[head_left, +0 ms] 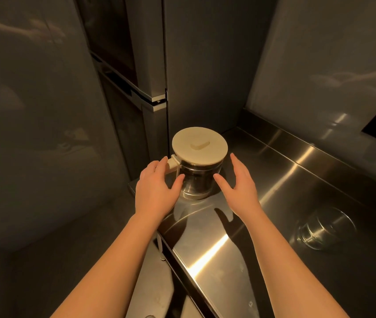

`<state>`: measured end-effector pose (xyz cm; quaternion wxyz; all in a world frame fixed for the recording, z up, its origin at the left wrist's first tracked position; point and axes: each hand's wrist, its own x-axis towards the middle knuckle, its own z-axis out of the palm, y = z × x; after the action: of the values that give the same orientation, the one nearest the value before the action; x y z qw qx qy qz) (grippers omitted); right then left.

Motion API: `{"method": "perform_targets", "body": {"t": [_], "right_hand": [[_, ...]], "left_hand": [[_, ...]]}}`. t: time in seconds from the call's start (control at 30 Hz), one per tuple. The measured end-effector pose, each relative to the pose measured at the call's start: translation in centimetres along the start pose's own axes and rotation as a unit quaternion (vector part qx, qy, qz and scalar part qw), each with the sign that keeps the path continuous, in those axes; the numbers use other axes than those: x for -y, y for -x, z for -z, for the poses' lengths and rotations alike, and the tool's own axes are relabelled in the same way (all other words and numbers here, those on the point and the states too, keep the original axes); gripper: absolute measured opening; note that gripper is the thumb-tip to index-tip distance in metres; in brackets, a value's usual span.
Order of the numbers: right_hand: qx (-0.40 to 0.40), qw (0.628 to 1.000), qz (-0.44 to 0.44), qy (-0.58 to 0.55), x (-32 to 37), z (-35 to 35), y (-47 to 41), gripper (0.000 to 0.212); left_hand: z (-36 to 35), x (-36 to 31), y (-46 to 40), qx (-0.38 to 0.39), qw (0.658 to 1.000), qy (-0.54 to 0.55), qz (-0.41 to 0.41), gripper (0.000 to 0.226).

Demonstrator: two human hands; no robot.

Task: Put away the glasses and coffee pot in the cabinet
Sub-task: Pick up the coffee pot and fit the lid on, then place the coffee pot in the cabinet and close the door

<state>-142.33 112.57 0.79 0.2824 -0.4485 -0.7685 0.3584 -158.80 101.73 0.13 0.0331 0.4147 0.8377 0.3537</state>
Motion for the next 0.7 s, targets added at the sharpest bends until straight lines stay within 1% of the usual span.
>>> {"method": "perform_targets", "body": {"t": [0.1, 0.27, 0.47, 0.7], "right_hand": [[-0.016, 0.999, 0.046, 0.003, 1.6, 0.0, 0.7, 0.065], [-0.01, 0.994, 0.105, 0.001, 4.0, -1.3, 1.7, 0.057], [0.056, 0.981, 0.187, -0.003, 7.8, -6.1, 2.4, 0.055], [0.128, 0.967, 0.221, -0.004, 11.6, -13.2, 3.1, 0.053]], "left_hand": [[1.0, -0.5, 0.8, -0.02, 1.0, 0.0, -0.001, 0.064], [3.1, 0.0, 1.9, -0.043, 0.999, -0.005, 0.005, 0.065], [6.4, 2.7, 3.3, -0.073, 0.996, -0.036, 0.033, 0.065], [10.4, 8.4, 4.2, -0.11, 0.988, -0.058, 0.094, 0.063]]}}
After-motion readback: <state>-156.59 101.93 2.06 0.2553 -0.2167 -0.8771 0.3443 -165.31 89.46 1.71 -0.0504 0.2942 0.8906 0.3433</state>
